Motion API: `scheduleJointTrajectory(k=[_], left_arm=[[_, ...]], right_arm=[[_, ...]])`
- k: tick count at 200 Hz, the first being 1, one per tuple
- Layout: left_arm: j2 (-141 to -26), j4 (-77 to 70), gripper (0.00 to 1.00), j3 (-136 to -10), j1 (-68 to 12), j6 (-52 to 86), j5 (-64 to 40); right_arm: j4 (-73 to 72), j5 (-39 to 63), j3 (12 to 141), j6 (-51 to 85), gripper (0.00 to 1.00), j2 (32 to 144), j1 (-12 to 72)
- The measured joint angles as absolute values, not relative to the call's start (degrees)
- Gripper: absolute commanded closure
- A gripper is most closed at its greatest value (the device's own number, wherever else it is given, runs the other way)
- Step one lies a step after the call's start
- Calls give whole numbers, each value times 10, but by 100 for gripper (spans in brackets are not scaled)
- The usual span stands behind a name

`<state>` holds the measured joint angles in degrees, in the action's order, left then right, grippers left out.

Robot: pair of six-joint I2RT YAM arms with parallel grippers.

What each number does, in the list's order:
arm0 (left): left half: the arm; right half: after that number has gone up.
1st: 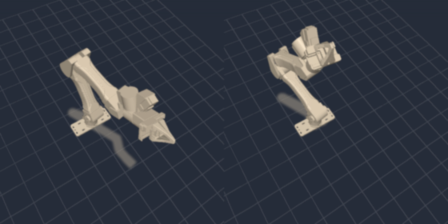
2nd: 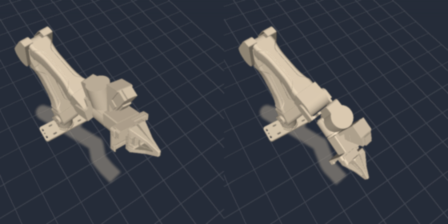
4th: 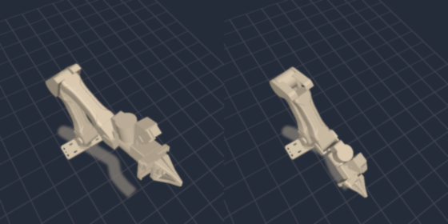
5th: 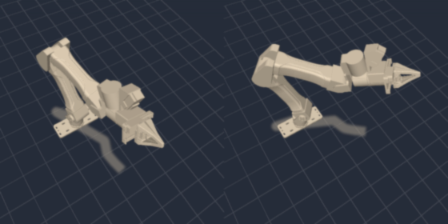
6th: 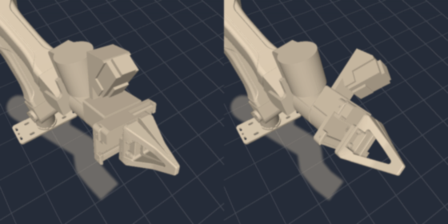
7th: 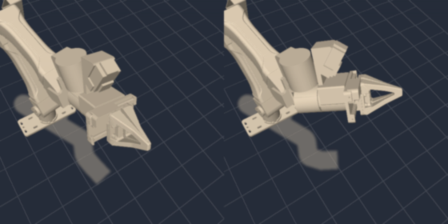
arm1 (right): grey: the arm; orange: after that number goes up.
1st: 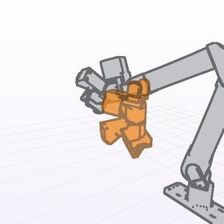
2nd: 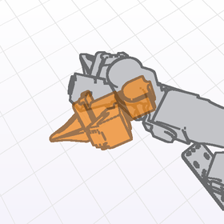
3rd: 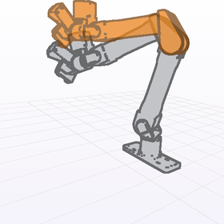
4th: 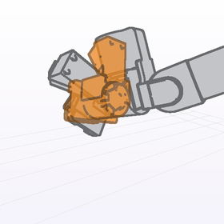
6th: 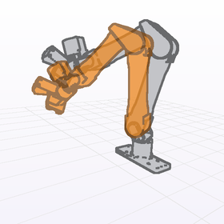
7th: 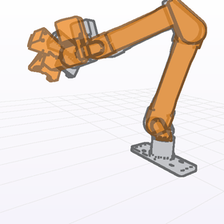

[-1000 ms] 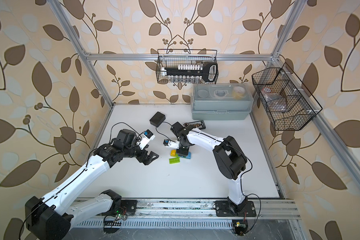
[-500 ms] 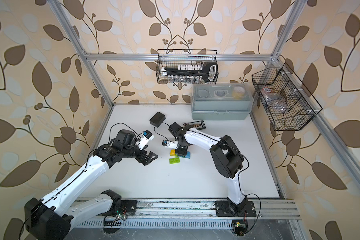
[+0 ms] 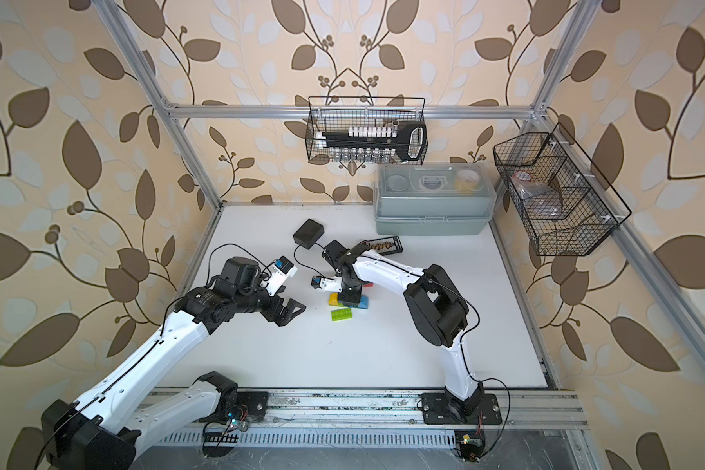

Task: Assemble a fork with lego
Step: Assemble the lego brick with the lego brick.

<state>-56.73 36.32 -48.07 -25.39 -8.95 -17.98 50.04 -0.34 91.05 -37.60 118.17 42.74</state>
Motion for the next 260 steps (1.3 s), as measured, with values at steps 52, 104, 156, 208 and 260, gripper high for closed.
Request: scheduleJointTrajectory(k=[52,104,156,208,260], left_arm=[[-571,363,1,-480,-251,-90,-181],[-586,361,1,-480,-251,-90,-181],[-586,362,1,-480,-251,-92,-181],[-534,361,1,-480,-251,-101,-181],[-513,389,1,-478,-251,-107,-181]], right_arm=[[499,-2,910,-406,100,1181,416],[497,-2,907,-423,100,1178,411],[494,7,900,-416,100,1167,409],[508,15,901,-414,100,1139,411],[528,18,901,-425,100,1129,446]])
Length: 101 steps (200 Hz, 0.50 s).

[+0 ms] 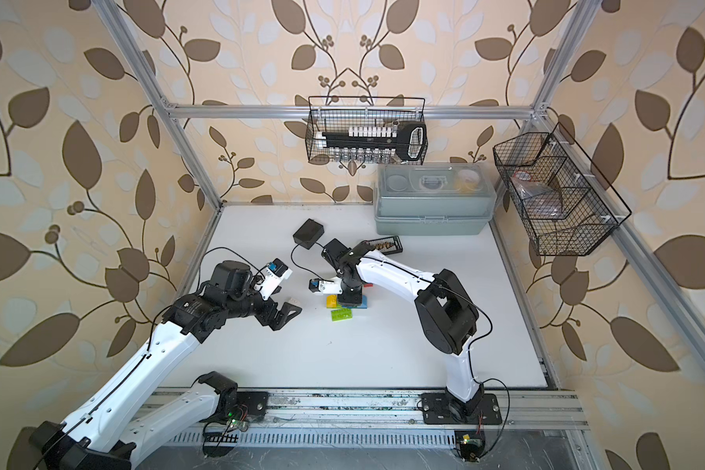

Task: Assemble a fork with lego
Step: Assemble the lego brick with the lego brick.

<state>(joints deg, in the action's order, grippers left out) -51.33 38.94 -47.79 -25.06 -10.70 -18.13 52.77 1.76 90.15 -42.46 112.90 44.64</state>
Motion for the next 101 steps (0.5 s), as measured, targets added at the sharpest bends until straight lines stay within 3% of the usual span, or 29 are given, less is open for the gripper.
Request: scheduleJointTrajectory(k=[101], left_arm=[[-486,397,1,-466,-251,-107,-181]], right_arm=[[532,15,901,-457,100,1131,481]])
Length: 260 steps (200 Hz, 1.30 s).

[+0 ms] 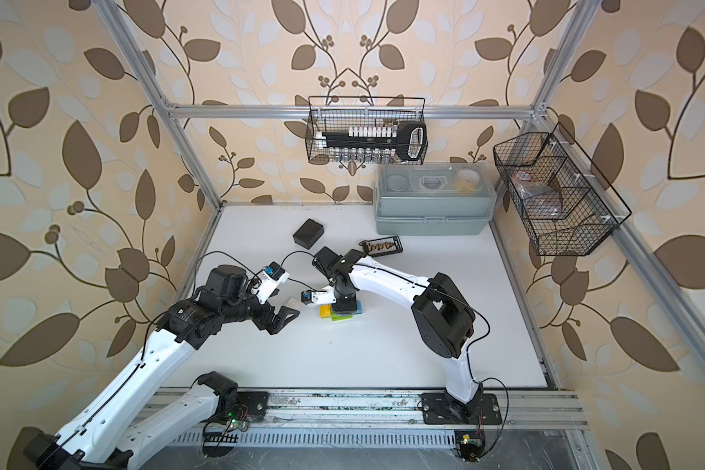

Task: Assemble a fork with lego
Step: Assemble the lego brick with the lego brick.

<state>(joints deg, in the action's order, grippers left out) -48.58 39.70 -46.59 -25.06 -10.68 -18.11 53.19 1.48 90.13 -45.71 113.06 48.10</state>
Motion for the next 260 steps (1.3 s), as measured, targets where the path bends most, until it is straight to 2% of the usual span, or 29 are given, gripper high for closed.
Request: scheduleJointTrajectory(k=[260], left_arm=[[-493,397,1,-466,-251,-107,-181]], right_arm=[[488,17,870,-462,100,1143,482]])
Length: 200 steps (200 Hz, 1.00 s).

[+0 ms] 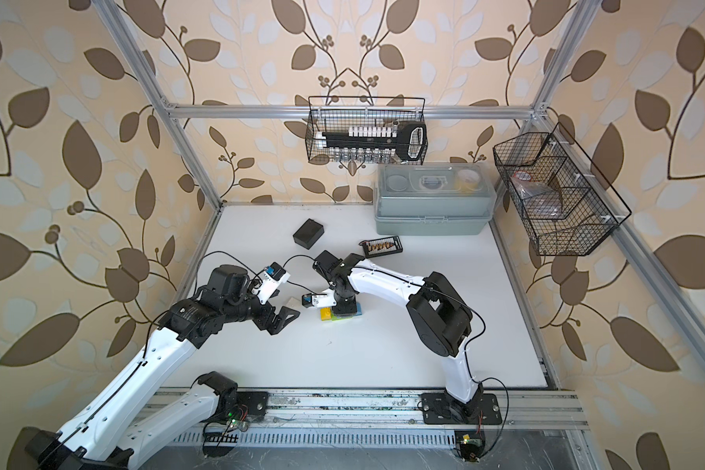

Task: Assemble a fork with lego
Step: Assemble the lego brick with the lego brick.

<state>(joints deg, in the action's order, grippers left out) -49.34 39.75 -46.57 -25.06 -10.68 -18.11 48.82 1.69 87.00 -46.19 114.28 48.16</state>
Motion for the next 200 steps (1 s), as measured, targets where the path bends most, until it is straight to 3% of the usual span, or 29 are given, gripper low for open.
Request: scheduleJointTrajectory(k=[112,157,200], left_arm=[[-509,390,1,-466,-251,-107,-182],[-517,384,1,-466,-251,-107,-184],[-524,380,1,-466,-251,-109,-186]], right_arm=[[471,13,865,-414,100,1140,437],[467,10,851,-416,77,1129,424],[467,10,851,-405,62,1128,424]])
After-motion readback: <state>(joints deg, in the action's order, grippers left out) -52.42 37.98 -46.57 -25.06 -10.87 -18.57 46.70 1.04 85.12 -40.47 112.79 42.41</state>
